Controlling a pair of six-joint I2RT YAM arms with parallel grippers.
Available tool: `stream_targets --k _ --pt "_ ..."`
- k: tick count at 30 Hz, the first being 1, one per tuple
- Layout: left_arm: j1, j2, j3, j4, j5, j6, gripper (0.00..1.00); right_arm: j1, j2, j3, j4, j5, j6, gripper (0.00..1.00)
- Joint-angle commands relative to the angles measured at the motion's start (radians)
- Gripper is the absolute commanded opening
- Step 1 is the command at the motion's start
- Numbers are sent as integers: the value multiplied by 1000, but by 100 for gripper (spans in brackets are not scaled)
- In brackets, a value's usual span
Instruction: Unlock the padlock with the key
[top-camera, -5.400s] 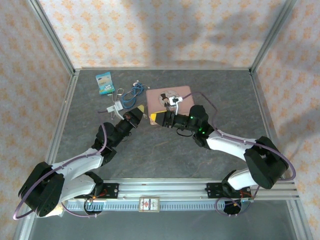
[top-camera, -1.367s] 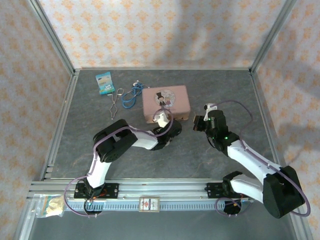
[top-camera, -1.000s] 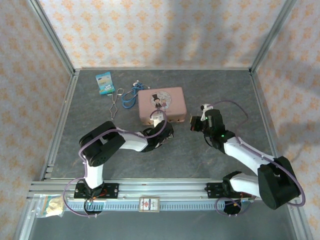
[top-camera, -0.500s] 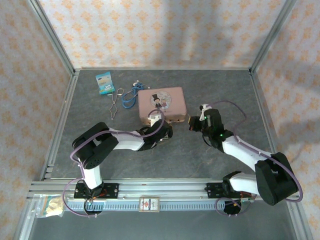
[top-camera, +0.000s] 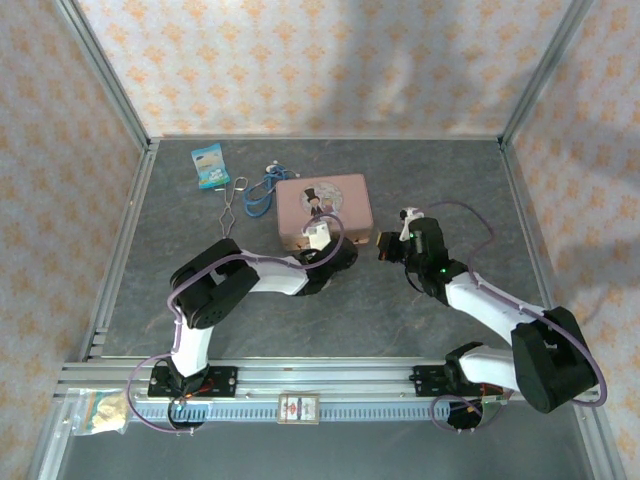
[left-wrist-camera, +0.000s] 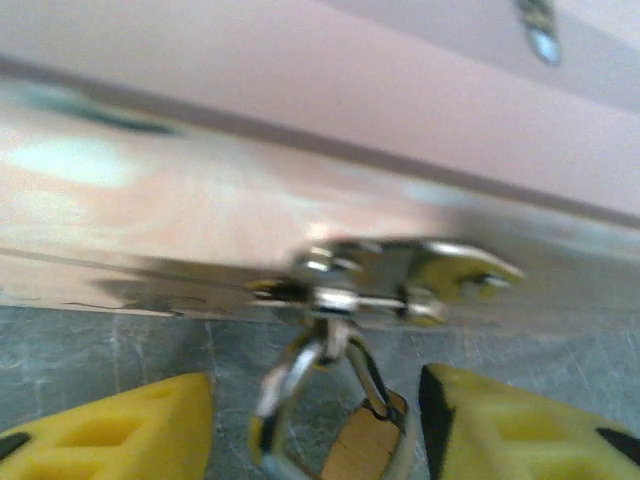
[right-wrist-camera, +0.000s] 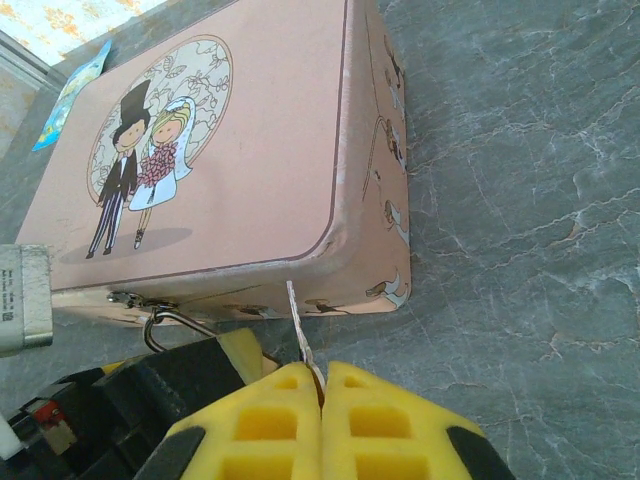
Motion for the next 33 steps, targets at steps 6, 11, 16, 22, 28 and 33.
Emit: stream_targets --k 6,11,16,22,28,33 --pt "41 40 -54 91 86 -43 19 -4 -21 -25 17 -7 2 0" --pt "52 -25 -109 161 174 7 7 -5 14 -66 71 -92 47 0" --pt "69 -105 -181 220 286 55 4 -5 43 -130 199 -212 101 0" --pt "90 -147 -236 284 448 119 3 -2 99 -144 276 -336 106 0" --pt "115 -219 -272 323 520 28 0 -1 116 -176 324 -448 112 0" --pt "140 -250 -338 477 577 -127 0 -2 153 -173 362 -539 116 0"
